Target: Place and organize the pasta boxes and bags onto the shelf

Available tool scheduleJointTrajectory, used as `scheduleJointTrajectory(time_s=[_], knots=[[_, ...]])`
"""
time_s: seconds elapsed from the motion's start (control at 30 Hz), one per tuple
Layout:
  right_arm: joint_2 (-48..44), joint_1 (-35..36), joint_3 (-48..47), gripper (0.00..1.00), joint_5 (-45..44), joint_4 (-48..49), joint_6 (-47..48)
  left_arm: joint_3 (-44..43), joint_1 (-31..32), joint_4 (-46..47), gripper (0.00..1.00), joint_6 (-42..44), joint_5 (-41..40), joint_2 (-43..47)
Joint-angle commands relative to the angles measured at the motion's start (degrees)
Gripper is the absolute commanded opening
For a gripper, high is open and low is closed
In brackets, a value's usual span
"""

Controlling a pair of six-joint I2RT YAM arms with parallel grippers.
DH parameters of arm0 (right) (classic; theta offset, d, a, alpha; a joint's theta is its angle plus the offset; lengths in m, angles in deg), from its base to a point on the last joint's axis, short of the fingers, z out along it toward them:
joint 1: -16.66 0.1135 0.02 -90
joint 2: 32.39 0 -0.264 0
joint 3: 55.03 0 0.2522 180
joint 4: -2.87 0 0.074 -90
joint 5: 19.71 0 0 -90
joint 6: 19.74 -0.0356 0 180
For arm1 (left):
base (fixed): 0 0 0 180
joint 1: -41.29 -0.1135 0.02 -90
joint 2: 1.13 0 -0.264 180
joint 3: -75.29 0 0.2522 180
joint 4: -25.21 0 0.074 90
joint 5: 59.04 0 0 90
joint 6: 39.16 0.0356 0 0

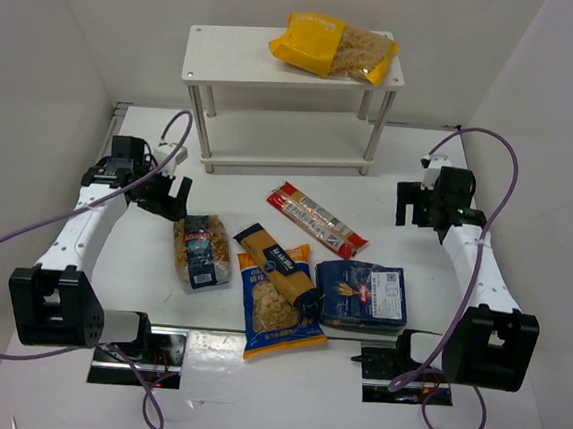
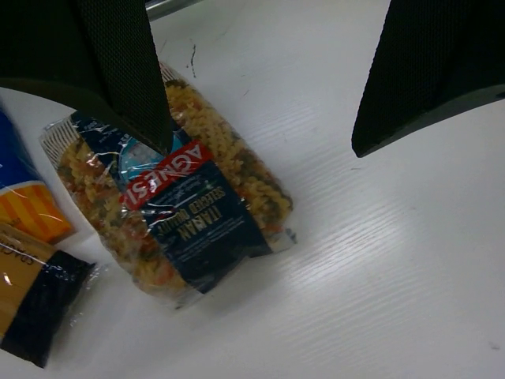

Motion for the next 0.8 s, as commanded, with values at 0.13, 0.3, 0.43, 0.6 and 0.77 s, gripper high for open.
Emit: scheduleJointTrajectory(time_s=[0.13,0.3,0.43,0.6,0.77], knots=[[-3.52,-0.13,-0.12,1.0,1.02,0.15,0.77,-4.93,6.85,-7.62,1.0,8.91,3.12,-6.79],[-4.05,-0.13,0.41,1.0,1.02,0.15,0.77,-4.4,11.42,-7.62,1.0,10.06,3.92,-7.85],[-4.05,-0.13,0.41,1.0,1.55,0.15,1.3,-3.26,12.49,-4.22,1.0,8.48,-1.69,-9.87],[-4.58,-0.13,0.41,1.0,2.08,0.15,1.82,0.26,12.49,-2.62,1.0,8.48,-6.27,-10.4],[-4.58,-0.13,0.41,1.0,2.6,0.15,1.82,0.96,7.32,-1.82,1.0,7.25,-4.36,-10.93]])
